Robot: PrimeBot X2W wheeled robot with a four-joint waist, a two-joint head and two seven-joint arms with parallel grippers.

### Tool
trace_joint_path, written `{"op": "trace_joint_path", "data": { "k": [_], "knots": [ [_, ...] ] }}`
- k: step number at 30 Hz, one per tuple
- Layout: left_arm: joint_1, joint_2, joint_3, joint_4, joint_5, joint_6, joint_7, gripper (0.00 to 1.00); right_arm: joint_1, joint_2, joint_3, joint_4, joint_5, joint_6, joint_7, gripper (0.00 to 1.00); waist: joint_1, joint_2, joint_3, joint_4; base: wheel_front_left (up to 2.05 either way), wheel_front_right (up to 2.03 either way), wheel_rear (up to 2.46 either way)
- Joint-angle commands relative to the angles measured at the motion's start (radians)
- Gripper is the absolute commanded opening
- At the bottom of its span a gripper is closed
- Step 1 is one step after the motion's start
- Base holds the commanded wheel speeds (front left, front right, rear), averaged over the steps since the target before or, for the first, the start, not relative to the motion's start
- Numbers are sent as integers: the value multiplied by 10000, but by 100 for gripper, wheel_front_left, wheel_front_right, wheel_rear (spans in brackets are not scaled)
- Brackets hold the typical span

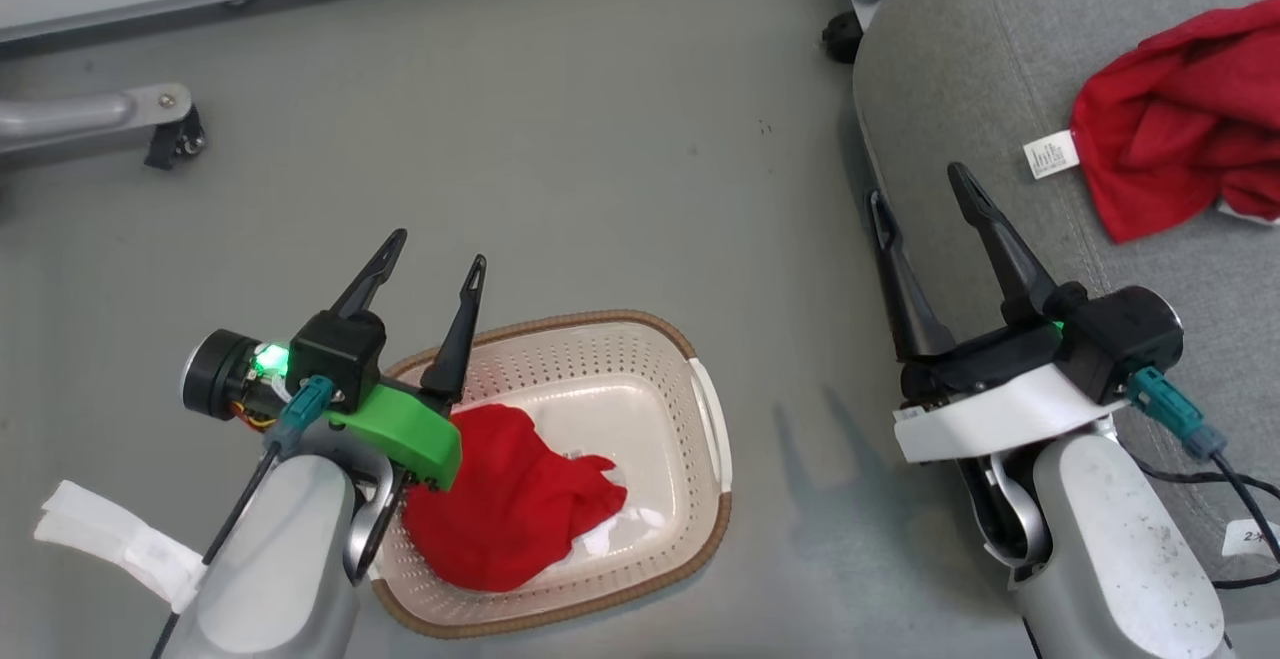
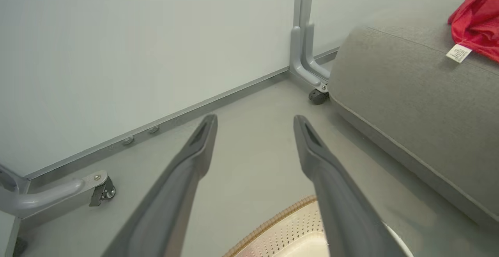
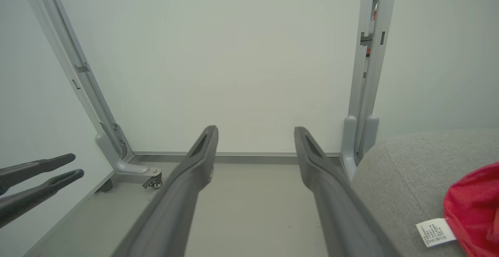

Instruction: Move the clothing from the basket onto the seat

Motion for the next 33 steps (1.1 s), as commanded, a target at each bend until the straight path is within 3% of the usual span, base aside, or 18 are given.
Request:
{"op": "trace_joint_path", "data": {
  "k": [1, 12, 33],
  "knots": [
    [-329, 177, -115, 221, -35, -27, -7, 100, -226, -27, 9, -92, -3, -10, -2, 100, 0, 91, 1122, -815, 0, 0, 0],
    [-1421, 665, -1362, 2377, -347, -26, -7, 100, -924, -24, 14, -552, 37, -10, -2, 100, 0, 91, 2729, -1373, 0, 0, 0],
    [-3353, 1078, -3175, 5836, -782, -27, -9, 100, -1553, -23, 6, -1200, -237, -10, -2, 100, 0, 91, 4998, -1899, 0, 0, 0]
  ]
}}
